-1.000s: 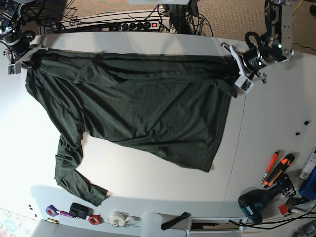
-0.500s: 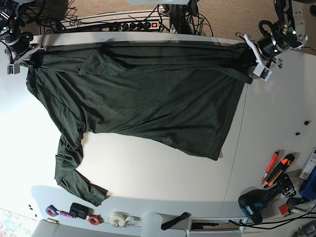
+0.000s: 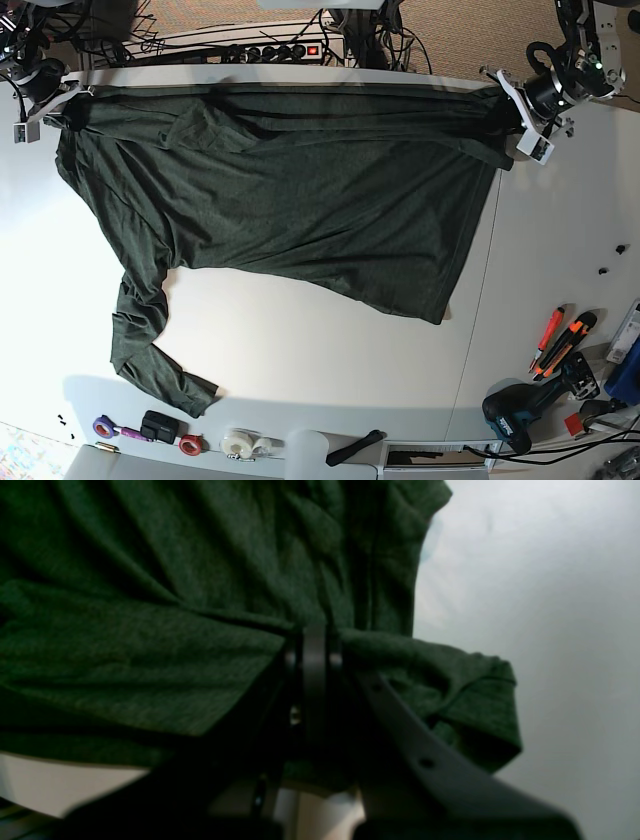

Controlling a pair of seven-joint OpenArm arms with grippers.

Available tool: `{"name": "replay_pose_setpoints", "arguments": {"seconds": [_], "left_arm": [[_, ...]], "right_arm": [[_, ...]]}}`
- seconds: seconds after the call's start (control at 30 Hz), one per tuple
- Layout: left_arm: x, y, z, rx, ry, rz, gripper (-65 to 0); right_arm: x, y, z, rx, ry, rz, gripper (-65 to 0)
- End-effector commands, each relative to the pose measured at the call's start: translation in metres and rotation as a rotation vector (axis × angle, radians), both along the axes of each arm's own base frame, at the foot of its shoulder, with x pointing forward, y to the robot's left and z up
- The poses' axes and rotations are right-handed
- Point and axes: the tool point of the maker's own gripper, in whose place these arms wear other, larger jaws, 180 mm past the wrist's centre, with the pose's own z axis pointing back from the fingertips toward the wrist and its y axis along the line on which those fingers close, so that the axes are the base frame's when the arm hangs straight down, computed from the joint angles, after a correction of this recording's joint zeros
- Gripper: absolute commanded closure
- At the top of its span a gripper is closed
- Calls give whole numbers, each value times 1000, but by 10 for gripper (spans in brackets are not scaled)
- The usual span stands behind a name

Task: Layout the t-shirt on the table in an organized manner, then fold the t-shirt properly
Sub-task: 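Pull the shoulder edge with both grippers to straighten the shirt, then release the shirt with both grippers and lift them away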

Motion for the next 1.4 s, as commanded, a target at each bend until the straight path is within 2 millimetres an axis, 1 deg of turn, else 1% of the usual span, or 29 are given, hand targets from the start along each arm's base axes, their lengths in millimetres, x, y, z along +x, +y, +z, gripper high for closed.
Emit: {"name": "replay_pose_setpoints", "arguments": {"seconds": [0.0,0.07,0.1,0.13,0.17,0.2,0.23,0.27,0.4,0.5,0.6,0.73,0.8,0.87,0.9,0.97,1.0,1.07,1.17,1.27,1.37], "left_arm": [[3,4,4,6,-6,2,0],[12,0,11,-28,-27,5,0],[16,-2,15,-39,-34,1,-23],[20,-6,20,-52,-44,-14,-105],[25,-9,27,-61,-63,-32,-177],[31,-12,34,-69,-86,-46,-226],[37,-14,41,-72,-112,-51,-244],[43,-16,48,-71,-139,-58,-245],[64,-23,76,-63,-240,-84,-245],[79,-23,90,-61,-288,-72,-245],[88,-23,97,-60,-317,-73,-245],[97,-24,107,-78,-361,-57,-245],[102,-19,110,-85,-375,-10,-245],[110,-8,109,-39,-397,40,-245],[116,1,108,7,-409,71,-245],[131,24,110,90,-429,156,-245],[138,34,113,113,-435,199,-245],[149,47,123,136,-458,243,-245],[159,54,137,159,-495,236,-245],[162,59,142,185,-507,236,-245],[162,63,141,189,-503,261,-245]], "right_arm": [[-16,-7,-7,-33,96,10,0],[-13,-9,-3,-15,76,-7,0],[-12,-10,-1,-7,72,-17,0],[-12,-11,1,6,72,-27,-45],[-12,-13,4,20,62,-41,-112],[-10,-14,9,37,34,-58,-170],[-7,-17,16,52,0,-78,-208],[-5,-21,24,68,-37,-98,-222],[6,-42,62,110,-205,-186,-221],[11,-57,88,126,-307,-238,-221],[18,-60,101,163,-354,-253,-221],[33,-52,105,201,-375,-233,-221],[45,-47,107,215,-391,-214,-221],[59,-39,108,229,-397,-186,-222],[66,-34,107,235,-393,-170,-229],[82,-24,107,245,-392,-132,-272],[91,-18,108,247,-396,-113,-292],[111,-6,111,249,-405,-68,-296],[146,10,115,191,-404,1,-296],[182,20,126,82,-426,62,-296],[218,8,142,-47,-439,-34,-296]]}}
